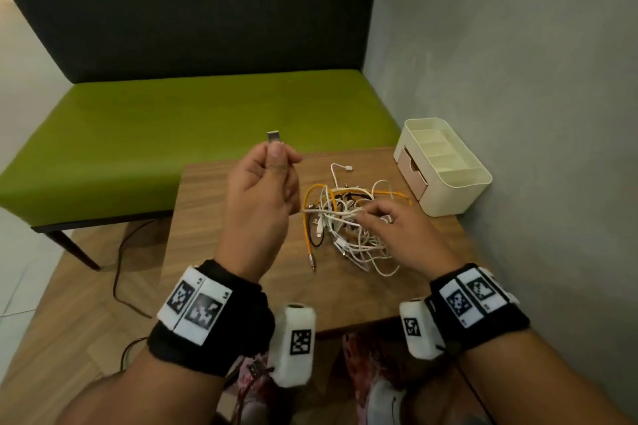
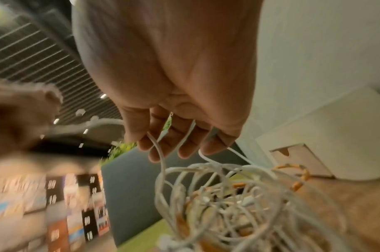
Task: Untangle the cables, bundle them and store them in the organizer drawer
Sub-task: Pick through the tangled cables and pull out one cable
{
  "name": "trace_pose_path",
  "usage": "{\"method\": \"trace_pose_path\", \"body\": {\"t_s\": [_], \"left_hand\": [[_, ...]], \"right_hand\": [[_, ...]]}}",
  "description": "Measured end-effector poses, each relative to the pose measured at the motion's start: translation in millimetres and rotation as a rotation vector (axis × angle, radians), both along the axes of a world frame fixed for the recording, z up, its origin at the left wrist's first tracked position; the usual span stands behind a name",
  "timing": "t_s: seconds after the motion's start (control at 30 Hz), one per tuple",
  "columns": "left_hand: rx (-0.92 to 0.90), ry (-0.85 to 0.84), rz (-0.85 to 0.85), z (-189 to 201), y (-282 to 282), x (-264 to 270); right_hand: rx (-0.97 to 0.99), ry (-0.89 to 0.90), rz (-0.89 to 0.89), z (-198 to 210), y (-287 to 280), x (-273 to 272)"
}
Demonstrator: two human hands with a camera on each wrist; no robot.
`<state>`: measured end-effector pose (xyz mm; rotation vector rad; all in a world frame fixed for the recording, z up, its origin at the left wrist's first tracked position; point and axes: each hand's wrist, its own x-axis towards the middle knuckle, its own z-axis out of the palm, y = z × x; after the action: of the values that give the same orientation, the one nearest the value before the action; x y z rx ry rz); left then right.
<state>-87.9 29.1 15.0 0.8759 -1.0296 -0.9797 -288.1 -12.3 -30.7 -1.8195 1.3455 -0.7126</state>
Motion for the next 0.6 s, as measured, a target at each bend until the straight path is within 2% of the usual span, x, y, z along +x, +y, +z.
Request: {"method": "trace_pose_path", "body": {"t_s": [0.07,0.13,0.23,0.3,0.4,0.5,0.6], "left_hand": [[0.094,-0.252,0.067,-16.2,-3.8,3.6],[0.17,-0.48,0.038,-31.5,-2.0,-1.2],[0.169,-0.623,-0.122,-43.1,2.9,-10.6],[0.168,-0.663,-0.157,-42.0,3.2,-12.6],[0.159,-0.7,-0.069,-34.9,1.9,-13.0],[0.103,-0.684,-0.003,-24.5,-0.9,-15.9],[0.046,-0.675,0.026,-11.7,-5.3,-18.0]], "right_hand": [[0.029,-0.114,-0.041,4.6,2.0,-0.5],[0.022,-0.181,-0.023,9.4,6.9,7.9],[-0.064,-0.203,0.018,7.8,9.4,21.3],[-0.128,-0.192,0.026,5.9,8.6,24.4],[-0.159,-0.197,0.03,7.8,9.7,21.1],[-0.074,-0.292,0.077,2.0,9.9,16.5],[-0.007,-0.206,0.078,-9.8,3.1,13.9]]}}
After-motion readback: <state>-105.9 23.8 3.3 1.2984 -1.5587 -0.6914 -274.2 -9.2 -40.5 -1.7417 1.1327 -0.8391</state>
